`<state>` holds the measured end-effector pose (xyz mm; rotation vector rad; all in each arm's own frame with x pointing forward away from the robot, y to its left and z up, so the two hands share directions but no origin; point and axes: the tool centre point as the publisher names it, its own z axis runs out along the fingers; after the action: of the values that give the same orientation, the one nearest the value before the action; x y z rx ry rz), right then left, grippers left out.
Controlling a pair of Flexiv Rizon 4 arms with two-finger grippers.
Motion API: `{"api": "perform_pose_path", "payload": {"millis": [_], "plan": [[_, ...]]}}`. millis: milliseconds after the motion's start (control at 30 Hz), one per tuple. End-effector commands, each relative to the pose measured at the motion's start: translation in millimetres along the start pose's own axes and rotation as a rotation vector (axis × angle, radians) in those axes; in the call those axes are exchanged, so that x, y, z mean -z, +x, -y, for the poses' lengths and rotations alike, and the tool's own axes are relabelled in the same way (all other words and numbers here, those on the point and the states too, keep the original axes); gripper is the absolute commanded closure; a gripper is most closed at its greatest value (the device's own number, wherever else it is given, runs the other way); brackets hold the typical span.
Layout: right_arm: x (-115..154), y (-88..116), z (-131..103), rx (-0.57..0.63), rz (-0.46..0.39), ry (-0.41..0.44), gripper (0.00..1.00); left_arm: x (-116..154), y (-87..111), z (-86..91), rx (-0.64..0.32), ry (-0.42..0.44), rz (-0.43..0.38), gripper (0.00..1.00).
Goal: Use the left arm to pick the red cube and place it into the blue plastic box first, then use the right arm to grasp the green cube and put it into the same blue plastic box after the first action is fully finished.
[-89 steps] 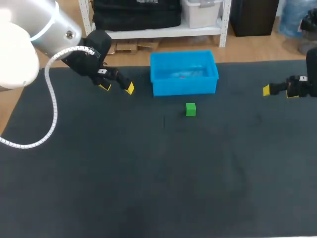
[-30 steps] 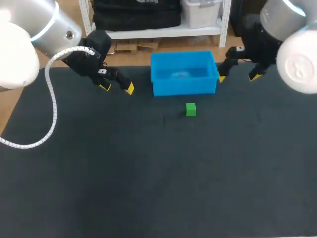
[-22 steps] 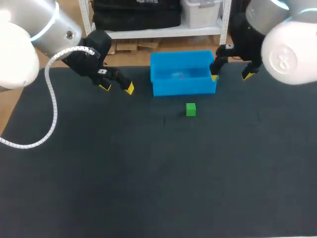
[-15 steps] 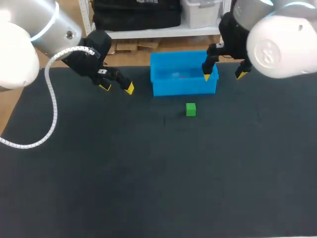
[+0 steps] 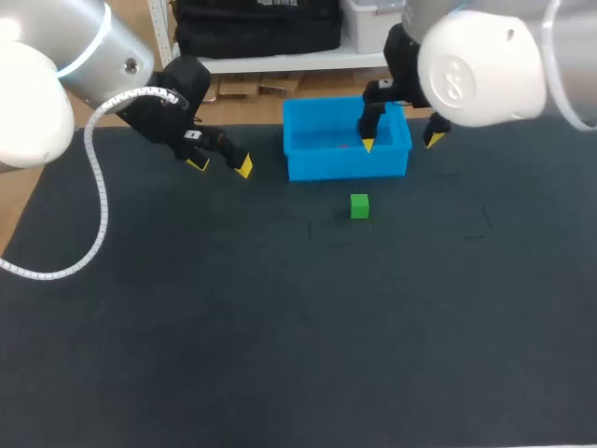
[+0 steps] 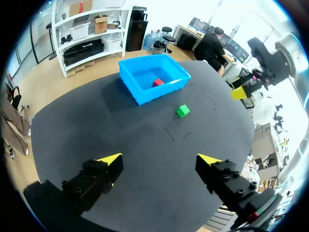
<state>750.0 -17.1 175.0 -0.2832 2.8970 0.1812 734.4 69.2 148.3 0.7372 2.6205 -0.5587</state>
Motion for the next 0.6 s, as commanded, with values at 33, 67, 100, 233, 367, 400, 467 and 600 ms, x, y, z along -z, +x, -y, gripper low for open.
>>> {"api": "perform_pose_path", "payload": {"millis": [33, 67, 100, 233, 367, 400, 467, 600], "plan": [[-5.4, -9.8, -10.0, 0.0, -0.037, 0.018, 0.0, -0.6, -0.2, -0.2, 0.0, 0.0, 0.001, 0.0], [-6.6, -10.3, -11.5, 0.0, -0.039, 0.02, 0.0, -0.6, -0.2, -0.2, 0.0, 0.0, 0.001, 0.0], [-7.6, -11.0, -13.1, 0.001, -0.043, 0.024, 0.0, -0.6, -0.2, -0.2, 0.0, 0.0, 0.001, 0.0], [-12.3, -13.7, -18.1, -0.006, -0.062, 0.037, 0.0, -0.6, -0.2, -0.2, 0.0, 0.0, 0.001, 0.0], [-16.5, -15.9, -22.1, -0.025, -0.082, 0.048, 0.0, -0.6, -0.2, -0.2, 0.0, 0.0, 0.001, 0.0], [-18.0, -16.3, -23.1, -0.031, -0.087, 0.048, 0.0, -0.6, -0.2, -0.2, 0.0, 0.0, 0.001, 0.0], [-20.7, -17.3, -24.8, -0.036, -0.093, 0.047, 0.0, -0.6, -0.2, -0.2, 0.0, 0.0, 0.001, 0.0], [-25.6, -18.4, -27.2, -0.046, -0.103, 0.048, 0.0, -0.6, -0.2, -0.2, 0.0, 0.0, 0.001, 0.0]]}}
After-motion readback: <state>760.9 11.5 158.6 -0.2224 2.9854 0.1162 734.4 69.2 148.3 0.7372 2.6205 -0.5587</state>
